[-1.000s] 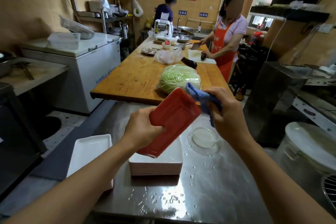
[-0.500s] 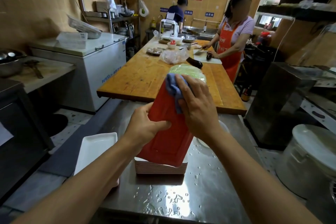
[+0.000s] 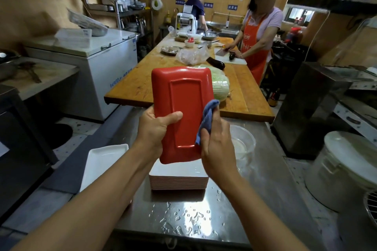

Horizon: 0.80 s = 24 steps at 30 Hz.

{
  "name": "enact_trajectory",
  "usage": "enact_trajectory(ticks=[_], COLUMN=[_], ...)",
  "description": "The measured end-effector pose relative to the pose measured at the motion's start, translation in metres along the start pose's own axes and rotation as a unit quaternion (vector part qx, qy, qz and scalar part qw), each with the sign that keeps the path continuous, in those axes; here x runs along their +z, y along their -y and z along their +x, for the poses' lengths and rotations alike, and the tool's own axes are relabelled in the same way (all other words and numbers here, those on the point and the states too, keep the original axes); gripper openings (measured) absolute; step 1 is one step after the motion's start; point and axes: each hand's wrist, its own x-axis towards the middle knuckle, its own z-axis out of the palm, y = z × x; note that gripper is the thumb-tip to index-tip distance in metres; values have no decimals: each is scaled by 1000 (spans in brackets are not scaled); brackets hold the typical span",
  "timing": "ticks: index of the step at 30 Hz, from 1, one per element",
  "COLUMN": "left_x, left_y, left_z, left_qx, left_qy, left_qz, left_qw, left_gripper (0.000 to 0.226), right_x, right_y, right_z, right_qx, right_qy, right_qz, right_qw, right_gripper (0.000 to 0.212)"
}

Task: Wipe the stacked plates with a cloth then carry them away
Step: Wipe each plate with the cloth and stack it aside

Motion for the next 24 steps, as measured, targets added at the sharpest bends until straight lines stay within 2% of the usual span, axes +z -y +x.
enact_trajectory(ticks=[3, 6, 9, 13, 17, 19, 22, 24], left_x=[-1, 3, 3, -8, -28, -39, -46, -44], left_y=[4, 14, 20, 15, -10, -26, -39, -39], left_z=[8, 9, 9, 15, 33, 42, 45, 40], left_qx=[10, -2, -32, -60, -13, -11, -54, -68], left_qy=[-5, -10, 9, 86, 71, 100, 240, 297], left_qz=[-17, -43, -67, -43, 18, 74, 200, 254], left_qw=[1000, 999, 997, 994, 997, 992, 948, 918], left_gripper=[40, 35, 28, 45, 59, 68, 83, 88], right_x=[2, -10, -21, -34, -55, -65, -78, -81], right_y=[-7, -14, -15, -21, -32, -36, -39, -38], right_z=[-11, 1, 11, 20, 26, 28, 34, 38], right_qx=[38, 79, 90, 85, 61, 49, 32, 14], right_qy=[5, 13, -6, -5, 62, 102, 141, 162], right_qz=[119, 248, 300, 325, 293, 267, 244, 229], right_qw=[992, 965, 950, 942, 952, 957, 959, 960], right_gripper=[60, 62, 58, 58, 61, 61, 62, 65])
